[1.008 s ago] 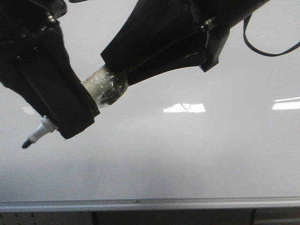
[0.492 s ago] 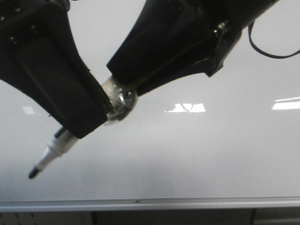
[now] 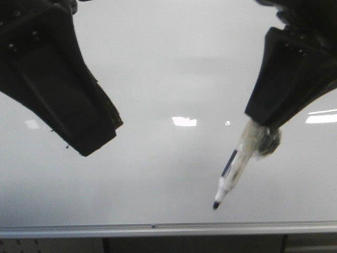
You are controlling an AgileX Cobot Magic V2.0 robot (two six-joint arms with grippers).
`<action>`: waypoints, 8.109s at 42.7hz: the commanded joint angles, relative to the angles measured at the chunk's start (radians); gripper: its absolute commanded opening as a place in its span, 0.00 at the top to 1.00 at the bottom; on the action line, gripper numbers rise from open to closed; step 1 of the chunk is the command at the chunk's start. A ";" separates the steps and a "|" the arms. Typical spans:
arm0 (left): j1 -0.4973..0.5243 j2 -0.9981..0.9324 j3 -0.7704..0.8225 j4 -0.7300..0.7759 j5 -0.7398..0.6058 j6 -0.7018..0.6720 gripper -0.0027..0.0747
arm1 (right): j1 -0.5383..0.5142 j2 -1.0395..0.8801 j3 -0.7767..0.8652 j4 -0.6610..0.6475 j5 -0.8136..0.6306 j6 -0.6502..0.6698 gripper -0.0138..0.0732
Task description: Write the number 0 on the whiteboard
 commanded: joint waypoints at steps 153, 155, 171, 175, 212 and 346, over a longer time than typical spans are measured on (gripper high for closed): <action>-0.009 -0.036 -0.031 -0.053 -0.008 -0.006 0.99 | -0.073 0.255 -0.808 -0.573 -0.353 0.157 0.92; -0.009 -0.036 -0.031 -0.053 -0.008 -0.006 0.99 | -0.072 0.255 -0.808 -0.564 -0.378 0.159 0.92; -0.009 -0.036 -0.031 -0.053 -0.008 -0.006 0.99 | -0.043 0.265 -0.810 -0.448 -0.495 0.160 0.92; -0.009 -0.036 -0.031 -0.053 -0.008 -0.006 0.99 | -0.016 0.275 -0.810 -0.443 -0.503 0.160 0.92; -0.009 -0.036 -0.031 -0.110 0.012 0.048 0.92 | 0.014 0.211 -0.852 -0.021 0.282 0.025 0.91; 0.666 0.013 -0.027 0.343 -0.415 -0.439 0.99 | -0.005 -0.963 0.532 0.313 -0.766 -0.341 0.92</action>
